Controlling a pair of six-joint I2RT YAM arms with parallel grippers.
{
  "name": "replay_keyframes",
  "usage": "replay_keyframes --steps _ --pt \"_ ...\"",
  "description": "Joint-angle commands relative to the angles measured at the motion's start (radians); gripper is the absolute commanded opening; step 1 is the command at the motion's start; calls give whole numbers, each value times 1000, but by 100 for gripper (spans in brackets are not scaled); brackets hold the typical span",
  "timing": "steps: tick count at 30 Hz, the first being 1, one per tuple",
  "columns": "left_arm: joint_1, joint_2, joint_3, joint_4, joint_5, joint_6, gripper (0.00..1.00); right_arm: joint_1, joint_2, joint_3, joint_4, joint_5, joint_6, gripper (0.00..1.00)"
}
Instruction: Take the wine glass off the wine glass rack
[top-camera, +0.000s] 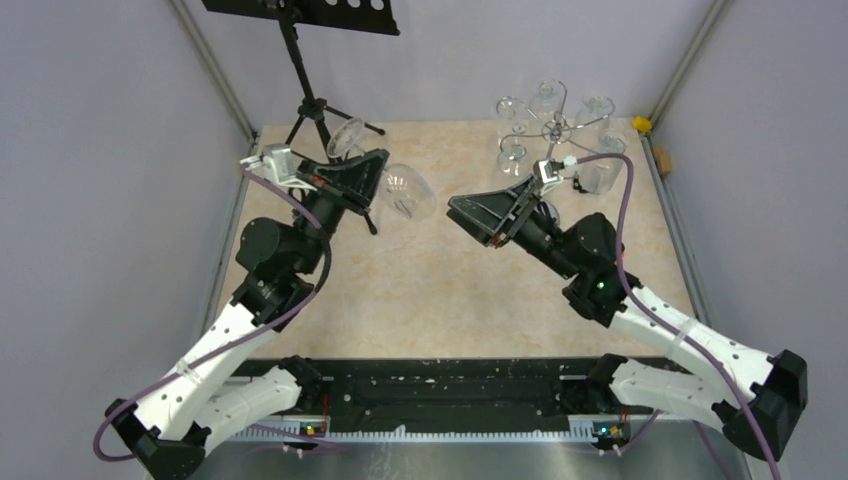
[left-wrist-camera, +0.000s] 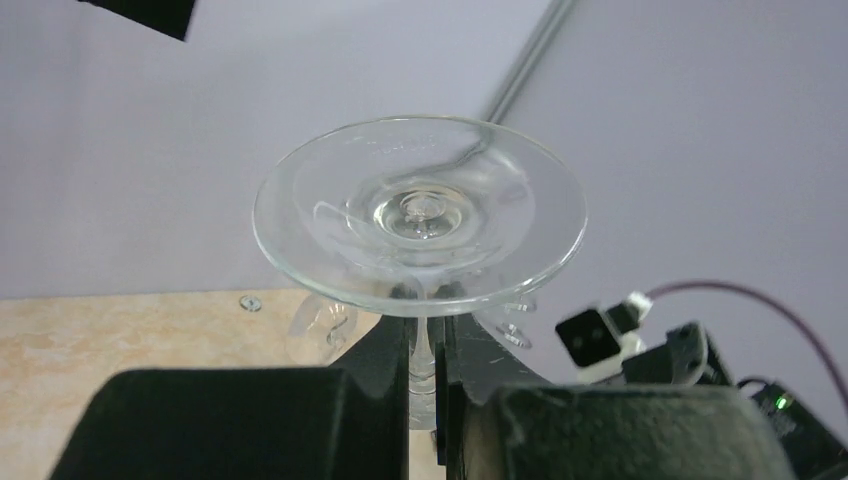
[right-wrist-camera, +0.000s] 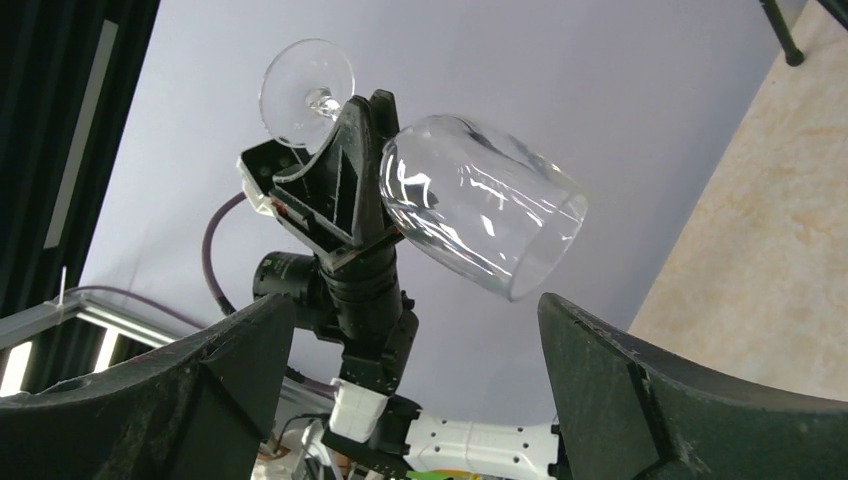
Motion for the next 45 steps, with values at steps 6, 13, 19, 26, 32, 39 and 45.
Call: replay_keyframes --steps 6,13,19,26,32,39,45 --pt "-3 -84 -60 218 -240 -308 0 47 118 23 335 -36 86 74" --pt "-2 -86 -96 316 -211 -349 0 66 196 78 512 -91 67 56" --pt "-3 -91 -127 356 -206 -395 0 72 250 118 588 -109 51 50" --pt "-3 -99 -157 390 -186 -419 0 80 329 180 608 -125 60 40" --pt "-2 -129 -206 442 -175 -404 0 97 336 210 539 -114 11 23" --pt "-2 -154 -223 438 -159 -404 3 101 328 227 487 -99 -32 0" --pt "-2 -161 -201 420 -77 -375 36 112 317 271 396 -84 -118 0"
